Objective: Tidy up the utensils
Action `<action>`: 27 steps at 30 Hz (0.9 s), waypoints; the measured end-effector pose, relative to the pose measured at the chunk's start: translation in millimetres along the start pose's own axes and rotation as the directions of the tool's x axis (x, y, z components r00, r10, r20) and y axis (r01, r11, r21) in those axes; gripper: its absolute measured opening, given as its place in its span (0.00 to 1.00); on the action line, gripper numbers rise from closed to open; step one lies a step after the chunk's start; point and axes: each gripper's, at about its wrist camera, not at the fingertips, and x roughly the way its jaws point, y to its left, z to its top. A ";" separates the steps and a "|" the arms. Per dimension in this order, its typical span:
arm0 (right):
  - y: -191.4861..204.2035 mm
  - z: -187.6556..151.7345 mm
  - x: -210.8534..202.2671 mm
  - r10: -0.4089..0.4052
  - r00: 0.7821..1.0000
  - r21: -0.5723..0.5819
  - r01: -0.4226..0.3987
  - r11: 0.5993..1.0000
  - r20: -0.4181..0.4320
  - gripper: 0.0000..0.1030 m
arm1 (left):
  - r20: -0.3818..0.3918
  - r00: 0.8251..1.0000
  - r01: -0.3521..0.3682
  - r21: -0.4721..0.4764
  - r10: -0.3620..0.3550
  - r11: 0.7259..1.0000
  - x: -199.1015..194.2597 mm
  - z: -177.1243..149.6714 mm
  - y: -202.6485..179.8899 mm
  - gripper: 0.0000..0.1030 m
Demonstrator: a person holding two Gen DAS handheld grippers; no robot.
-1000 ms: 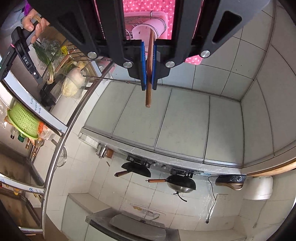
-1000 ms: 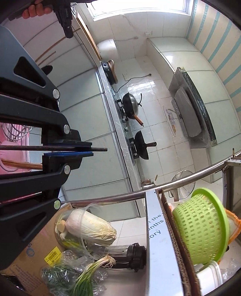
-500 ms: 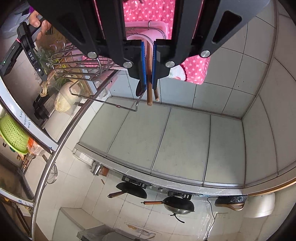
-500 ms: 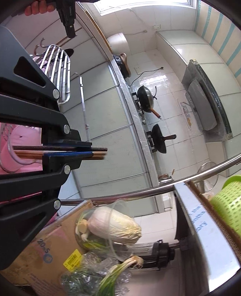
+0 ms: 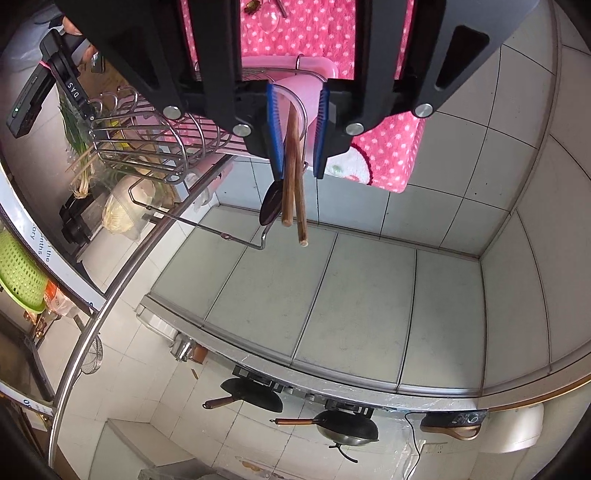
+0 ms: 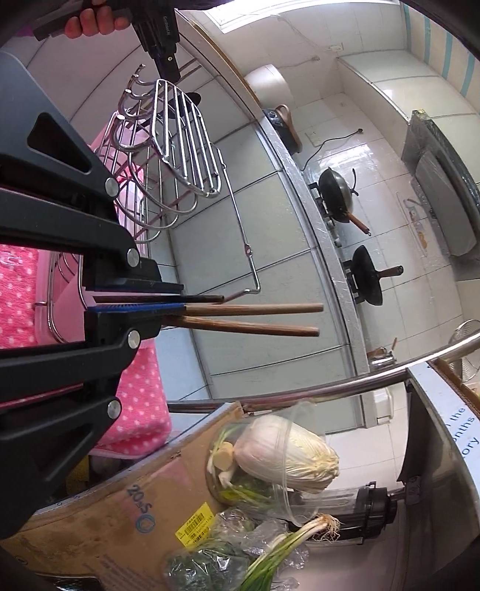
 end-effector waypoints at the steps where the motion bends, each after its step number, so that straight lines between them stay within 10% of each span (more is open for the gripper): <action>1: 0.0 0.8 -1.4 0.009 1.000 0.002 -0.009 1.000 -0.004 0.16 | 0.002 1.000 0.000 -0.002 0.000 1.000 -2.1 0.1 0.7 0.18; 6: 7.4 7.2 -18.0 0.017 0.999 -0.028 -0.017 0.999 0.033 0.33 | 0.035 0.999 0.015 -0.008 -0.014 1.000 -20.9 1.8 5.6 0.25; 16: 13.5 0.5 -61.9 0.018 0.998 -0.043 -0.015 0.999 0.066 0.33 | 0.020 0.999 0.034 0.025 -0.035 0.999 -49.1 -21.4 2.5 0.26; 27: 11.9 -67.4 -64.8 0.039 0.985 -0.014 -0.042 0.999 -0.165 0.33 | -0.228 0.970 0.094 0.013 -0.088 0.995 -15.1 -101.2 -7.8 0.26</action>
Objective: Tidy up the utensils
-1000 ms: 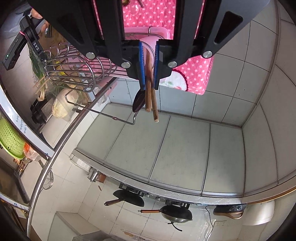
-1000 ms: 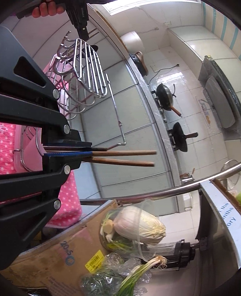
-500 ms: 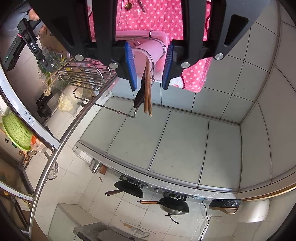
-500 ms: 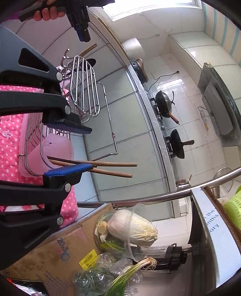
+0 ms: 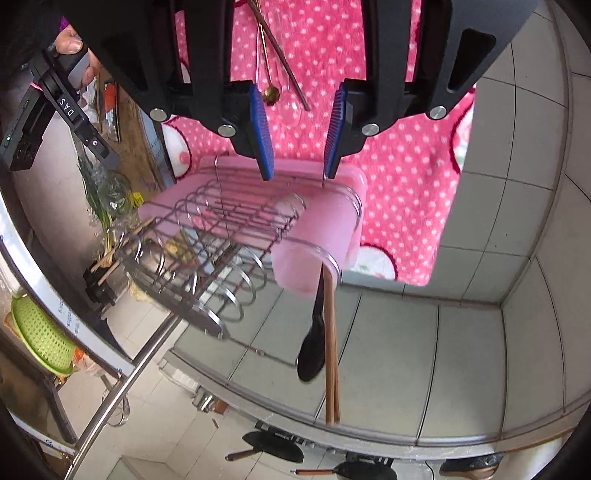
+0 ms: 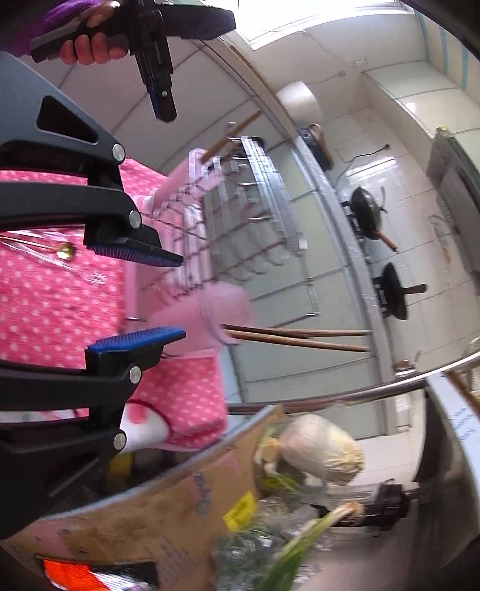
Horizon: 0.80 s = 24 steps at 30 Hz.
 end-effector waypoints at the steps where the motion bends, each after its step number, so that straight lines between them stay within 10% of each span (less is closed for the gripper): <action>1: -0.8 -5.7 3.5 0.002 1.000 0.007 -0.002 1.000 -0.022 0.33 | -0.026 1.000 -0.002 -0.003 0.002 1.000 8.2 -6.0 -0.6 0.26; 12: -18.0 -59.6 38.8 0.027 0.974 0.085 -0.008 0.996 -0.226 0.33 | -0.382 0.923 -0.014 -0.134 -0.039 0.991 104.1 -64.5 10.7 0.18; 24: -23.6 -66.7 47.4 0.068 0.963 0.119 -0.038 0.992 -0.262 0.33 | -0.474 0.878 -0.125 -0.081 0.072 0.989 149.7 -73.9 -7.1 0.12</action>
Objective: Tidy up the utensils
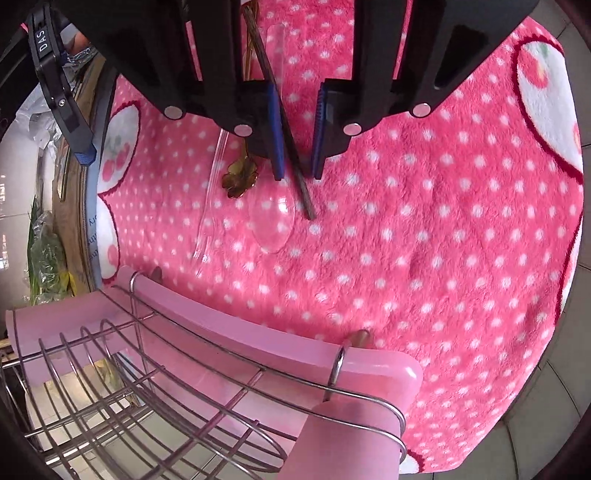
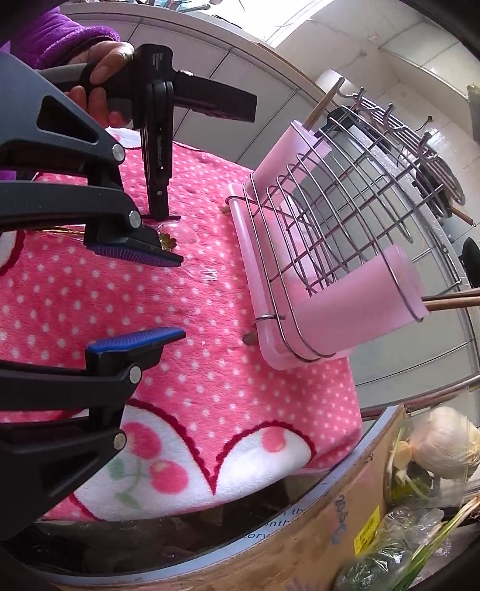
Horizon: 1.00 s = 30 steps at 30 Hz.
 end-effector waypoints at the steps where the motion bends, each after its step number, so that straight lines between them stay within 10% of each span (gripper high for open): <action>1: 0.0 0.1 0.9 0.000 1.000 -0.001 0.000 1.000 -0.003 0.33 | 0.000 1.000 -0.011 0.006 0.011 1.000 0.4 1.3 -0.1 0.11; 21: 12.2 23.1 87.2 0.107 0.957 0.125 -0.075 0.989 -0.271 0.33 | 0.114 0.988 -0.110 0.080 0.100 0.991 -31.0 4.8 2.0 0.04; 30: 37.1 45.1 128.6 -0.082 0.949 0.022 0.093 0.995 -0.304 0.33 | 0.070 0.995 -0.081 0.056 0.077 0.995 -18.0 12.1 31.8 0.04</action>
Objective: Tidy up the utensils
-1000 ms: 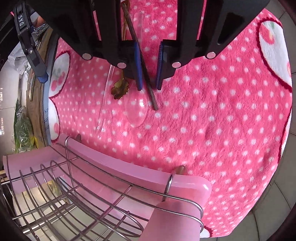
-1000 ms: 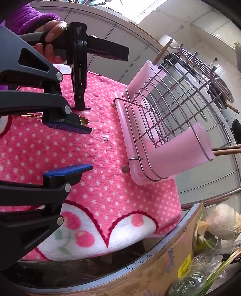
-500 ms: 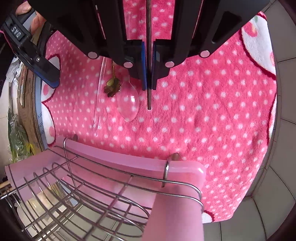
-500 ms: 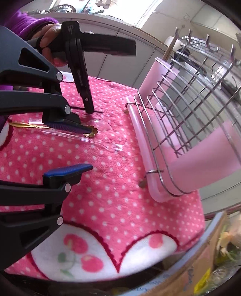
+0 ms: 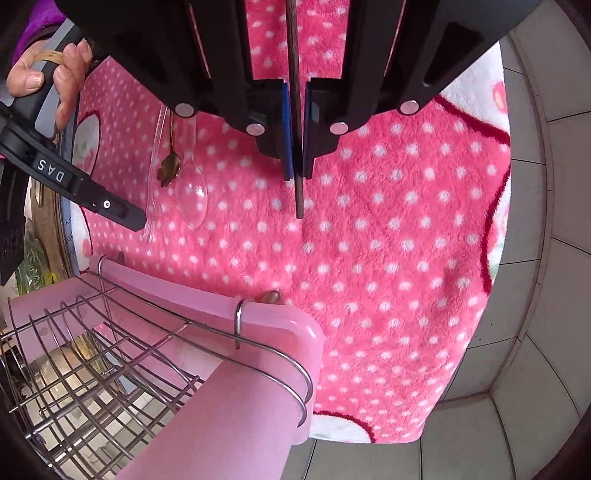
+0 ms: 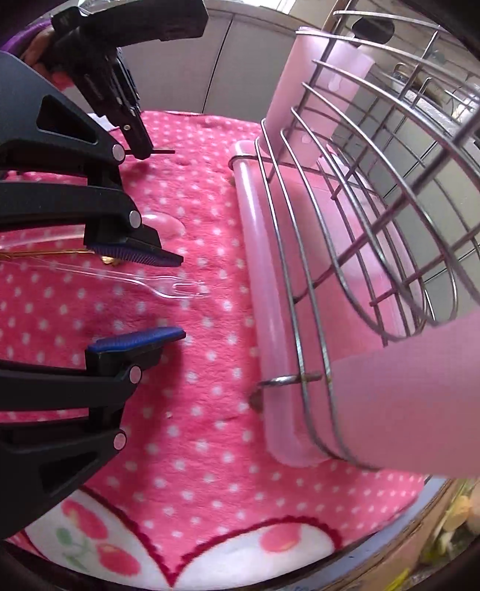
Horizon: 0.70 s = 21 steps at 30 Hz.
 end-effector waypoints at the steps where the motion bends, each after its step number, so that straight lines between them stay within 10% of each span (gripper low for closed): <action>1: 3.2 2.0 3.5 -0.006 1.000 -0.005 0.006 1.000 -0.005 0.33 | -0.007 1.000 0.005 0.002 -0.005 1.000 0.9 -4.6 5.1 0.04; 8: 24.9 6.1 20.1 -0.072 0.997 -0.061 0.074 0.995 0.024 0.33 | -0.033 0.999 0.005 0.016 -0.005 1.000 6.8 2.0 5.5 0.05; 11: 29.6 3.0 23.5 -0.120 0.991 -0.089 0.124 0.988 0.053 0.13 | -0.039 0.999 -0.007 0.032 0.008 0.999 9.5 14.9 3.4 0.05; 21: 15.2 -17.4 -19.9 0.043 0.984 -0.068 -0.032 0.997 0.173 0.12 | 0.042 0.999 0.016 0.039 -0.018 0.999 1.1 8.4 -1.4 0.04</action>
